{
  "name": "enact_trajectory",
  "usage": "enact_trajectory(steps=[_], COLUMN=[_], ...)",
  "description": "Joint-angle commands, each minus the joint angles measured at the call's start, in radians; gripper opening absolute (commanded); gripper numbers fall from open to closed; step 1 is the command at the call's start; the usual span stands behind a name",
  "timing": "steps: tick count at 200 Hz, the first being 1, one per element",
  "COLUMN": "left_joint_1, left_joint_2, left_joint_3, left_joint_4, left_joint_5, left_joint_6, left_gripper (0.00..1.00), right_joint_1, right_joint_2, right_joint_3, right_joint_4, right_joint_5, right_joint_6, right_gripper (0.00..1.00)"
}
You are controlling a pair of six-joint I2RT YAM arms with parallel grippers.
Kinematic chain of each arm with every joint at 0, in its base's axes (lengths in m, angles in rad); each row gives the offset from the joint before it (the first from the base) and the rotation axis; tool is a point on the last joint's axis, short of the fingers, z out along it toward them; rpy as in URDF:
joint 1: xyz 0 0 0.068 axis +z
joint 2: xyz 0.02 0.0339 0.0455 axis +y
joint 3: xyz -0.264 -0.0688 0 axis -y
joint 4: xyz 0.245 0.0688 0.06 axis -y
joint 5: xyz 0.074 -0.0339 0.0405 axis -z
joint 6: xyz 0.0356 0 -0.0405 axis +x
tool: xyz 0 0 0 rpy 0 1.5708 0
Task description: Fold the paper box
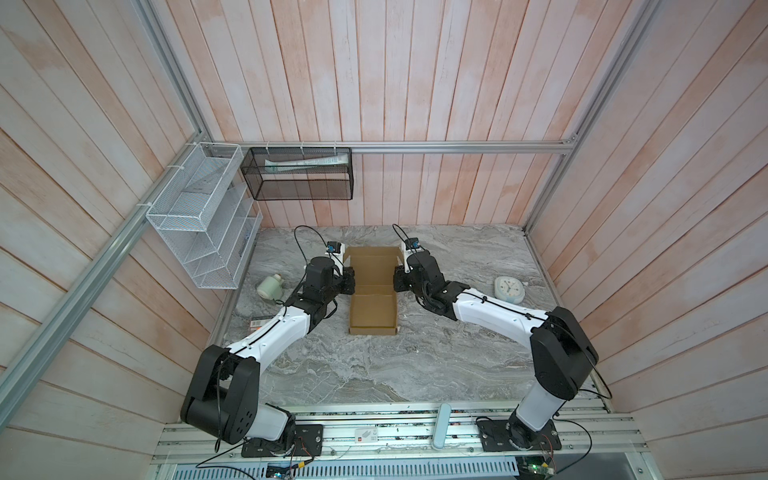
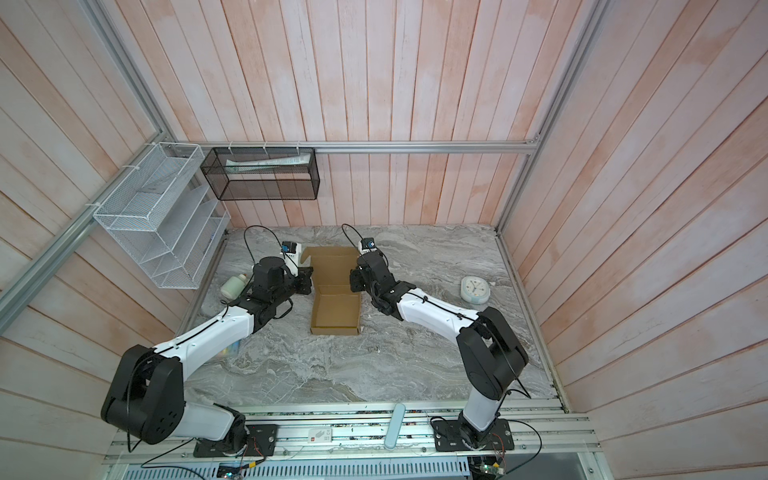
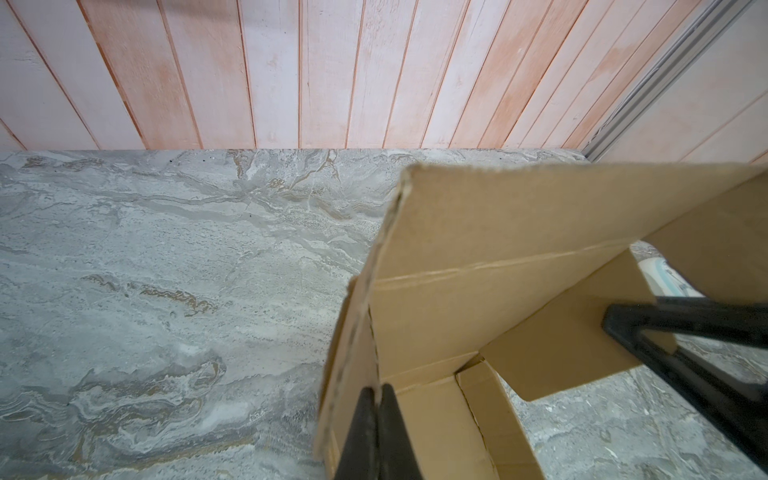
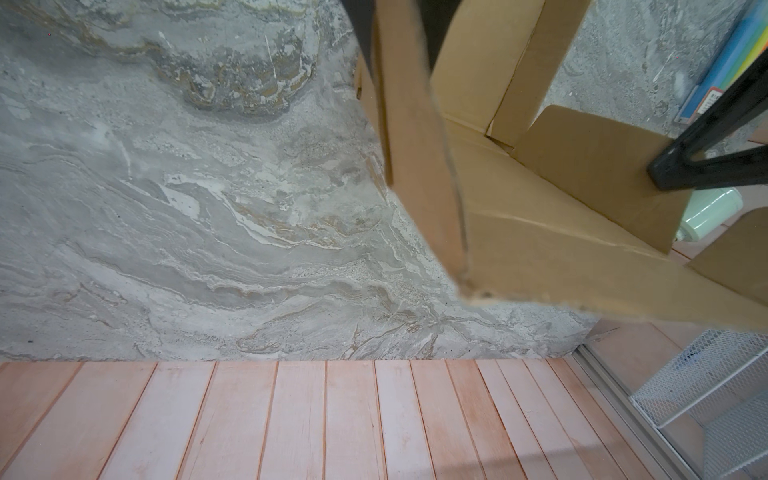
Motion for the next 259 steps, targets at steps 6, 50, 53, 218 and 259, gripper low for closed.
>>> enact_trajectory(steps=[6, 50, 53, 218, 259], left_joint_1=[-0.019, -0.019, -0.020, -0.029, -0.033], left_joint_2=[-0.018, -0.026, -0.027, -0.070, -0.062], left_joint_3=[-0.016, -0.028, -0.031, -0.113, -0.122], left_joint_4=[0.019, 0.024, 0.026, 0.067, 0.066], left_joint_5=[0.031, 0.023, 0.022, -0.026, -0.020], left_joint_6=[0.011, 0.013, 0.013, -0.002, -0.003], left_gripper=[0.00, 0.00, 0.00, 0.00, 0.00], right_joint_1=[0.032, 0.037, 0.037, 0.084, 0.094], right_joint_2=[-0.014, -0.014, -0.015, -0.023, -0.020], right_joint_3=[-0.014, -0.015, -0.017, -0.082, -0.085], right_joint_4=[0.035, 0.033, 0.033, 0.106, 0.116], right_joint_5=[-0.017, -0.008, -0.006, 0.051, 0.060], right_joint_6=[0.018, 0.019, 0.020, 0.013, 0.020], right_gripper=[0.13, 0.13, 0.12, 0.07, 0.07])
